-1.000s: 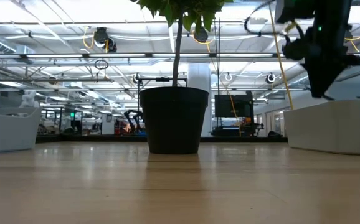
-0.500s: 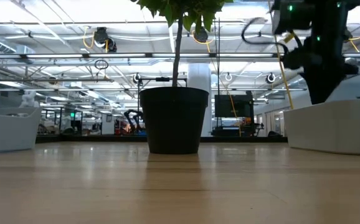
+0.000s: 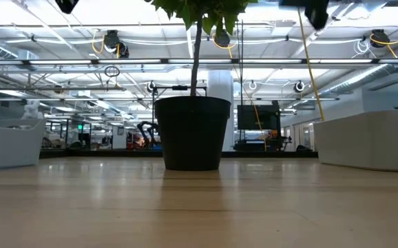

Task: Sort crayons/erasers/pens/pencils in bins
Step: Return to Home Position

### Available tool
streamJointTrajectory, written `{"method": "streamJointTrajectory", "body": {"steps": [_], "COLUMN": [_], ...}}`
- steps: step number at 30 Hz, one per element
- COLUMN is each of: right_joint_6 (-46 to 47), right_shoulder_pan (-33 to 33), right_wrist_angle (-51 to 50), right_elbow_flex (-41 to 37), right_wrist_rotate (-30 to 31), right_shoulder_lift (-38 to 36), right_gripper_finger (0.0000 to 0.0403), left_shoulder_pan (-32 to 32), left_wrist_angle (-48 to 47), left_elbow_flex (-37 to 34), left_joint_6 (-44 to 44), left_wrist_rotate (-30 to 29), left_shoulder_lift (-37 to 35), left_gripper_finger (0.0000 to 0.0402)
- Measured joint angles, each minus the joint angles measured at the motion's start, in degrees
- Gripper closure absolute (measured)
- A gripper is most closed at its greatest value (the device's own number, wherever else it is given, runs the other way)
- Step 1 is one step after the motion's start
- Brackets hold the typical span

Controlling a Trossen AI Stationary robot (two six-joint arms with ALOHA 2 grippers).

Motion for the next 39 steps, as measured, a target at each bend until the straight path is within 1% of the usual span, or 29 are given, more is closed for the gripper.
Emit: {"method": "streamJointTrajectory", "body": {"steps": [1,3,6,9,11,12,14,16,20,21,24,27,30,32,34,39], "right_joint_6": [-0.37,-0.53,-1.22,-4.51,-5.09,-6.86,-11.26,-12.49,-13.54,-14.23,-15.10,-13.99,-13.05,-13.52,-15.10,-17.82], "right_shoulder_pan": [0.93,2.20,2.86,2.84,2.84,2.84,2.84,2.95,3.41,3.41,3.41,3.39,3.39,3.39,3.39,3.37], "right_wrist_angle": [2.35,4.73,5.70,6.02,6.98,6.96,5.40,3.03,-0.79,-0.93,-0.58,-0.41,-0.33,-2.58,-3.91,-1.22], "right_elbow_flex": [0.00,0.00,0.00,0.00,0.00,0.00,0.00,-0.02,-1.38,-2.34,-5.35,-7.61,-8.80,-9.07,-9.81,-15.39], "right_wrist_rotate": [0.00,-0.06,-0.04,-0.02,-0.02,0.10,0.02,-0.12,-1.56,-1.77,-1.75,-1.95,-4.74,-6.16,-5.86,-3.12], "right_shoulder_lift": [-1.04,-3.12,-5.67,-7.39,-7.86,-7.96,-8.17,-8.81,-11.97,-13.11,-16.98,-20.53,-23.07,-24.44,-25.35,-26.31], "right_gripper_finger": [0.0396,0.0390,0.0384,0.0383,0.0383,0.0383,0.0383,0.0383,0.0383,0.0383,0.0383,0.0383,0.0383,0.0383,0.0383,0.0383], "left_shoulder_pan": [0.00,0.00,0.07,0.07,0.16,0.27,0.33,0.25,-1.03,-1.57,-3.05,-4.16,-4.55,-4.55,-4.55,-4.57], "left_wrist_angle": [2.39,5.07,4.71,5.19,9.00,11.51,12.51,12.36,12.53,12.56,12.48,13.09,13.41,14.66,15.70,18.75], "left_elbow_flex": [-2.20,-5.64,-9.22,-12.34,-14.59,-15.45,-17.35,-18.76,-20.78,-21.11,-22.14,-23.67,-26.08,-28.24,-30.47,-35.77], "left_joint_6": [0.04,0.30,0.36,-0.83,-0.94,-1.66,-0.59,-1.46,-2.52,-2.33,0.00,3.55,5.95,7.26,8.12,9.93], "left_wrist_rotate": [0.37,-0.54,-3.82,-4.68,-7.57,-9.05,-10.65,-9.89,-2.85,-2.08,-2.48,-3.22,-3.39,-3.40,-3.41,-1.59], "left_shoulder_lift": [-1.24,-3.39,-5.25,-5.84,-5.44,-4.95,-4.67,-4.58,-7.68,-8.57,-12.21,-16.07,-19.87,-22.93,-26.14,-34.57], "left_gripper_finger": [0.0391,0.0387,0.0379,0.0376,0.0376,0.0376,0.0376,0.0376,0.0376,0.0376,0.0376,0.0376,0.0376,0.0376,0.0376,0.0376]}}
